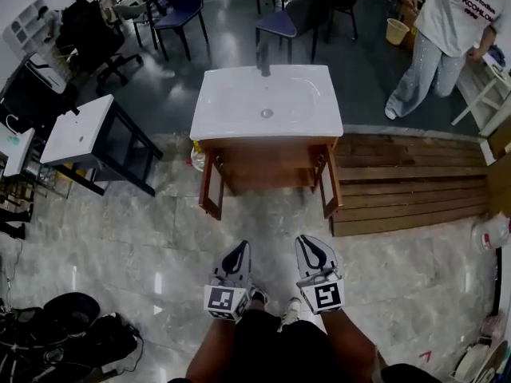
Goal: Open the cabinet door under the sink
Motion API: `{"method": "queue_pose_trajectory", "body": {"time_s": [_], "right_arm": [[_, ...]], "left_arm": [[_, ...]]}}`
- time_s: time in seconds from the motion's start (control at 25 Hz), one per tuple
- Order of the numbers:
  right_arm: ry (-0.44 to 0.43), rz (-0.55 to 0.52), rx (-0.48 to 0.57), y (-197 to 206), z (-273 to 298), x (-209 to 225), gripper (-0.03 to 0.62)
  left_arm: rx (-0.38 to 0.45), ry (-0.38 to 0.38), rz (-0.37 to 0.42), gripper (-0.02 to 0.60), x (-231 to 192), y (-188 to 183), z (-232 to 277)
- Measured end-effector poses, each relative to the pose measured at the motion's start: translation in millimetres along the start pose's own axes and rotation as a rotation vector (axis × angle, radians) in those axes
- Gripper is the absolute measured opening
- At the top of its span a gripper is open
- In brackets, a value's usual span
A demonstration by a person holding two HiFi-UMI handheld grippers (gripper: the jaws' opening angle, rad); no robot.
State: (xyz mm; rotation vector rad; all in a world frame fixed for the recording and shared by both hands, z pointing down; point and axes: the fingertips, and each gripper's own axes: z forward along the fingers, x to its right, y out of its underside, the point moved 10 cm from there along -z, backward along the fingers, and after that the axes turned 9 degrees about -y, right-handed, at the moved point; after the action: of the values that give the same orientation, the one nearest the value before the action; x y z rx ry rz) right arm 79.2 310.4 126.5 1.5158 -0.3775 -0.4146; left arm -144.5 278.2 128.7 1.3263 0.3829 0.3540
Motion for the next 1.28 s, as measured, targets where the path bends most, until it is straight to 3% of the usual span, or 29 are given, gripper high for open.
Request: {"method": "queue_pose_trajectory", "body": {"time_s": [0.2, 0.56, 0.96, 1.28], "right_arm": [[0.015, -0.011, 0.024, -32.7, -45.0, 7.4, 0.043], [0.095, -0.105, 0.036, -81.2, -90.8, 7.4, 0.032], [0.036, -0.147, 0.159, -98.7, -99.2, -15.2, 0.026], [0.010, -0.147, 0.154, -104.3, -90.1, -19.0, 0.026]], "left_arm": [[-0.004, 0.019, 0.037, 0.015, 34.8, -32.8, -14.6], [0.039, -0.015, 0.081, 0.015, 62.5, -68.4, -42.4], [0.095, -0.006, 0.085, 0.015, 65.3, -70.7, -67.5], [0.098, -0.012, 0.105, 0.015, 58.0, -80.1, -73.7]]}}
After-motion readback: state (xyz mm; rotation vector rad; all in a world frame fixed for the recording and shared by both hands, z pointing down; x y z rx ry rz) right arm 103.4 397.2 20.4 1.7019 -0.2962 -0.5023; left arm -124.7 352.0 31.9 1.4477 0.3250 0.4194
